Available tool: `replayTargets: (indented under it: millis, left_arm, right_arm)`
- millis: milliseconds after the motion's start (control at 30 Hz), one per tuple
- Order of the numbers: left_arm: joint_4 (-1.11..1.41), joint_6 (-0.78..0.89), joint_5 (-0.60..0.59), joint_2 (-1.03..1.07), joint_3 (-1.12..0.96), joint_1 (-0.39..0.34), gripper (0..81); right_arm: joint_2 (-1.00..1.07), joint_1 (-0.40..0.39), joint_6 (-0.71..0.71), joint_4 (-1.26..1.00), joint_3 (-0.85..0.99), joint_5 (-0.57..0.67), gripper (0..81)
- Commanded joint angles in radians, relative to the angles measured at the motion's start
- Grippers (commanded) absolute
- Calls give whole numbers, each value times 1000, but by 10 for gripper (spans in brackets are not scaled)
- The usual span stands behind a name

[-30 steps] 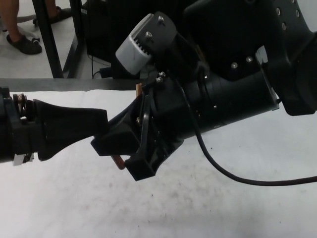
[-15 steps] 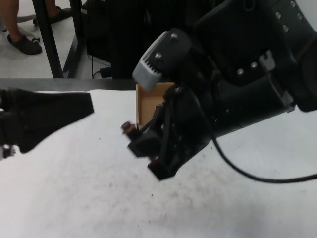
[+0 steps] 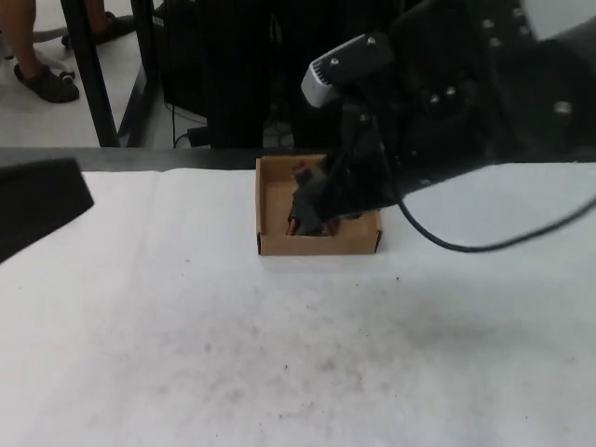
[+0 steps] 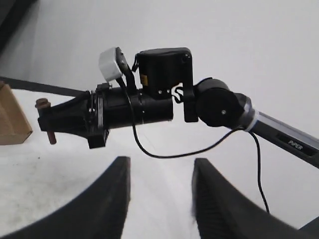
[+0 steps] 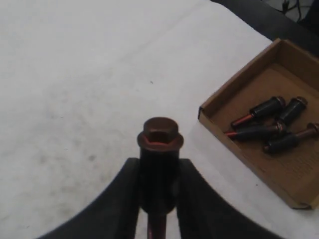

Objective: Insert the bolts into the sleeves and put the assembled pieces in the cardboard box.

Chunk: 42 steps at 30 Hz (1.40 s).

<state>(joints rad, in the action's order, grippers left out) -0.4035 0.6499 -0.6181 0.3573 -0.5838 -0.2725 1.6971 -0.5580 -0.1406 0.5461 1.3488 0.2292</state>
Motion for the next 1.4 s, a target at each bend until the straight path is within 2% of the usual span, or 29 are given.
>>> replayTargets:
  millis: [0,233,533,667,833,867,933,1033,1067,1100,1200,1367]
  left_arm:
    - [-43,-6,26,-15,-1,-5,384]
    - [-90,-6,26,-16,-1,-5,384]
    - [-90,-6,26,-16,-1,-5,384]
    - [-90,-6,42,-16,-1,-5,384]
    - [-90,-6,86,-16,-1,-5,384]
    - [-90,-6,92,-16,-1,-5,384]
    - [-90,-6,98,-16,-1,-5,384]
    - [-90,-6,98,-16,-1,-5,384]
    - [-90,-6,98,-16,-1,-5,384]
    - [-90,-6,98,-16,-1,-5,384]
    - [-90,-6,98,-16,-1,-5,384]
    - [-90,-6,98,-16,-1,-5,384]
  right_arm:
    - [51,18,6,-20,65,-3,2]
    - [350,80,103,19,410,-3,2]
    - [712,134,240,220,865,0,2]
    - [793,138,254,324,955,0,2]
    - [820,120,249,348,957,1,4]
    - [820,117,232,346,957,1,25]
    - [820,109,198,344,957,1,119]
    - [820,109,206,363,975,-7,386]
    - [820,109,216,372,981,-8,437]
    - [820,109,223,389,991,-8,455]
    - [820,109,225,454,1031,-8,422]
    - [815,109,207,590,1145,-8,420]
